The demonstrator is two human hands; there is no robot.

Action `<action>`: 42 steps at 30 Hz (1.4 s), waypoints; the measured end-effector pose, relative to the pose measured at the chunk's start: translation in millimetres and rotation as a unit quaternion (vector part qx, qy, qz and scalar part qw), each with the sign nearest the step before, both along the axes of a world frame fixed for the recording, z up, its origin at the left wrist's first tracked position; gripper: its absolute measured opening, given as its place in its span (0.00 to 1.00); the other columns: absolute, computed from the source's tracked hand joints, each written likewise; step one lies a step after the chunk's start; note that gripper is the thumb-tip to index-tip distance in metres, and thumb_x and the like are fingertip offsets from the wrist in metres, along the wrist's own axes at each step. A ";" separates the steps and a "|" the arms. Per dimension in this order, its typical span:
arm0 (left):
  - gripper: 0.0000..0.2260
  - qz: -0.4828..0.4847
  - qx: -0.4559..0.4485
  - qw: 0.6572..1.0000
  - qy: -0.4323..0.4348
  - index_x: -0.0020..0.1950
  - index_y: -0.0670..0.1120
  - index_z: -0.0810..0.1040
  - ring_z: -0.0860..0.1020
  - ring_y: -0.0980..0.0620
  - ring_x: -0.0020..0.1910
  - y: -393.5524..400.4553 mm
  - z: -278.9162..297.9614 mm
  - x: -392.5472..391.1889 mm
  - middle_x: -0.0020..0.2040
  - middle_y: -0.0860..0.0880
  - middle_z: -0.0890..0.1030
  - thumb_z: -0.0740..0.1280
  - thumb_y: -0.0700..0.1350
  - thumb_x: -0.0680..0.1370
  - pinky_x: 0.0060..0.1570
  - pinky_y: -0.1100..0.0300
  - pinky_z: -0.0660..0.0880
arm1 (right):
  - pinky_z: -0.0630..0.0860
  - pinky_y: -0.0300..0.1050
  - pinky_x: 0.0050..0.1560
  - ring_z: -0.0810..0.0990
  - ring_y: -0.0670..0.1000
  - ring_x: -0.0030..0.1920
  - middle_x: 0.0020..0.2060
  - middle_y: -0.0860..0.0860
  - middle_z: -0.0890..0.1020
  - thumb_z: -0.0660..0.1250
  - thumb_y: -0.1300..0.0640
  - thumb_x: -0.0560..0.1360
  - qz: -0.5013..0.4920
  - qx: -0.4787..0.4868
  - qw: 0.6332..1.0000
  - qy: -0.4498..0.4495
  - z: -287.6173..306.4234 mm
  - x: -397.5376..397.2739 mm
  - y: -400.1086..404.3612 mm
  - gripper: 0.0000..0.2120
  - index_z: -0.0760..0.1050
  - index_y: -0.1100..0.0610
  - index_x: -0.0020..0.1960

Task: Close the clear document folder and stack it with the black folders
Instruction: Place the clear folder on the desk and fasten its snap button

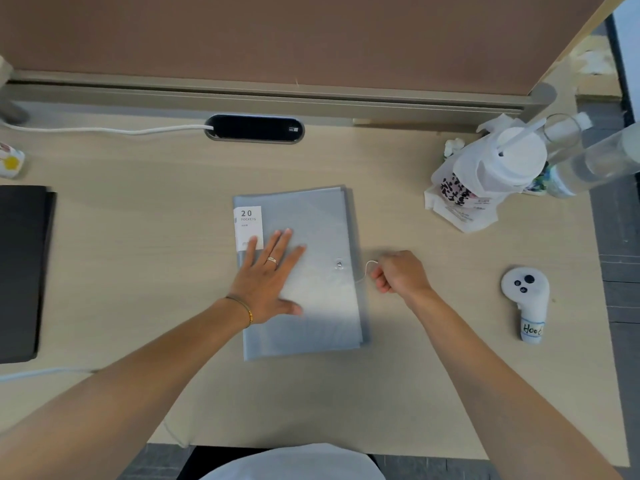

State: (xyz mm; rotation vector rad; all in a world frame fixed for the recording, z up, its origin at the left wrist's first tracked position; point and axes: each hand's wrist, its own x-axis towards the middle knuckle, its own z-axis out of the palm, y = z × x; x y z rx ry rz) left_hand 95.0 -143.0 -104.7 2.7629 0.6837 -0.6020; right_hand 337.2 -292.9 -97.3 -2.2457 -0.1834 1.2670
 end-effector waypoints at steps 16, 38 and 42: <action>0.54 -0.011 0.028 0.996 0.089 0.80 0.62 0.32 0.34 0.35 0.81 -0.9 12.4 17.4 0.80 0.37 0.31 0.65 0.75 0.69 0.75 0.30 0.44 | 0.76 0.45 0.36 0.80 0.58 0.30 0.25 0.54 0.80 0.60 0.58 0.66 0.087 -0.034 0.994 -0.060 28.1 -10.6 77.7 0.11 0.80 0.60 0.34; 0.59 -0.005 -0.038 0.993 0.112 0.77 0.53 0.22 0.23 0.41 0.76 8.5 0.6 10.1 0.75 0.42 0.20 0.62 0.77 0.69 0.75 0.34 0.31 | 0.63 0.35 0.22 0.76 0.50 0.20 0.27 0.55 0.75 0.61 0.60 0.77 0.153 -0.141 0.978 0.029 39.2 -23.5 32.5 0.14 0.74 0.58 0.33; 0.65 0.000 -0.055 0.990 0.133 0.74 0.53 0.19 0.20 0.41 0.74 9.9 0.1 11.8 0.70 0.43 0.15 0.65 0.79 0.63 0.73 0.32 0.29 | 0.60 0.36 0.22 0.72 0.47 0.16 0.20 0.51 0.72 0.61 0.62 0.78 0.093 -0.117 0.987 0.055 41.2 -2.9 60.0 0.14 0.73 0.59 0.33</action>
